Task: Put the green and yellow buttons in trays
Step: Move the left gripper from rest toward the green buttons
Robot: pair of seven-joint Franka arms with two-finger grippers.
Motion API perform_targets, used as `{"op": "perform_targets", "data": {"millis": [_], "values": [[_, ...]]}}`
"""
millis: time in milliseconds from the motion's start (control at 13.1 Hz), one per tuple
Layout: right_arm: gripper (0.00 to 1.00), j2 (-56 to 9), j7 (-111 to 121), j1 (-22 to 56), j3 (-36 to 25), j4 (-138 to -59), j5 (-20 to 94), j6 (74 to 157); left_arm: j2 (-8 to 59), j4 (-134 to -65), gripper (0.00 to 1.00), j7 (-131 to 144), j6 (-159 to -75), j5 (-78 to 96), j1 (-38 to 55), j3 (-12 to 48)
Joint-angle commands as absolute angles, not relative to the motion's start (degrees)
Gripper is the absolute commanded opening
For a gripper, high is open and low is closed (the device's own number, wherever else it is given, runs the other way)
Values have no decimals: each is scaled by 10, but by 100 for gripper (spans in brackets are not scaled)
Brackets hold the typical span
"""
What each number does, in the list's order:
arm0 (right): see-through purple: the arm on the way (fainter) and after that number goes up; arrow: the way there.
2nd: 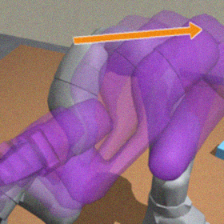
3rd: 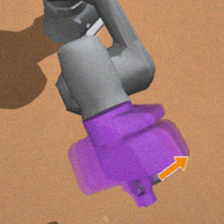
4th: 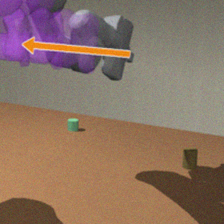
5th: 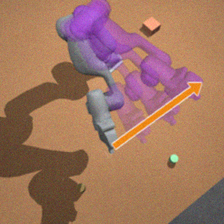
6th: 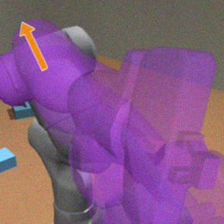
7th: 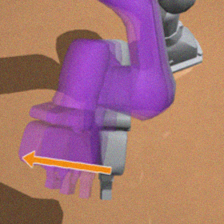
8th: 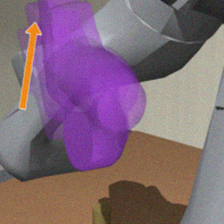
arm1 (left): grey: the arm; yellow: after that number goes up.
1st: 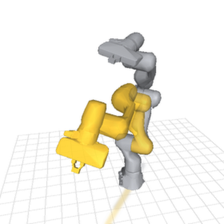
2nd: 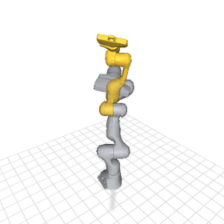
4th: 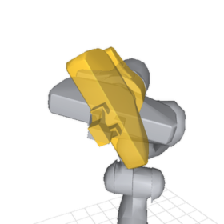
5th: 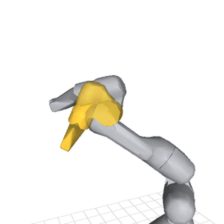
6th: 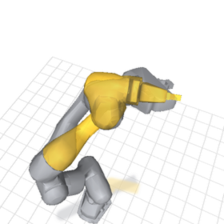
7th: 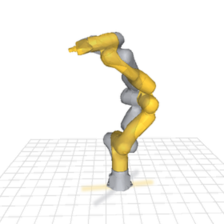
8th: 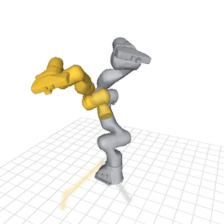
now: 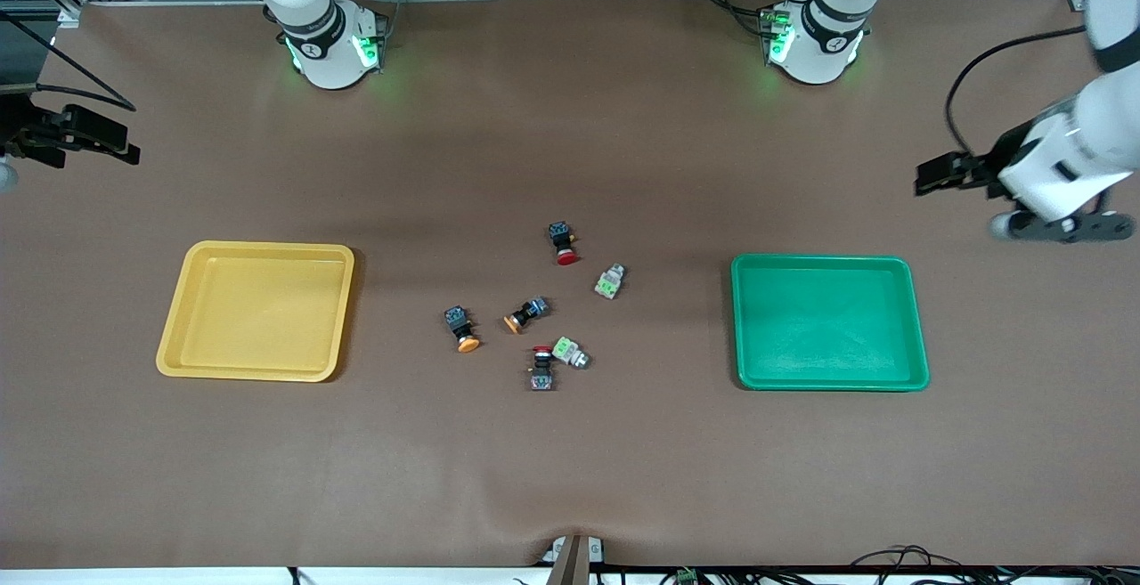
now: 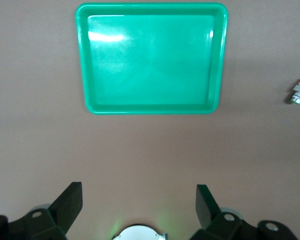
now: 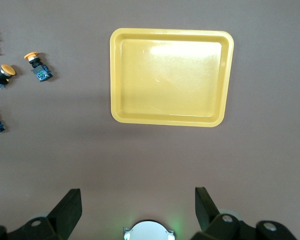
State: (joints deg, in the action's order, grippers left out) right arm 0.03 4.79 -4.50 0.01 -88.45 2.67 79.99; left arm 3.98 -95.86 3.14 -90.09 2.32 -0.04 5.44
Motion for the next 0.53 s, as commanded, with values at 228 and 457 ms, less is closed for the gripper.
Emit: {"op": "perform_targets", "data": {"millis": [228, 457], "values": [[100, -1, 45, -46, 0, -875, 33, 792, 54, -1033, 100, 126, -1022, 41, 0, 151], [100, -1, 45, -46, 0, -875, 33, 792, 105, -1028, 100, 128, -1071, 35, 8, 191]]}}
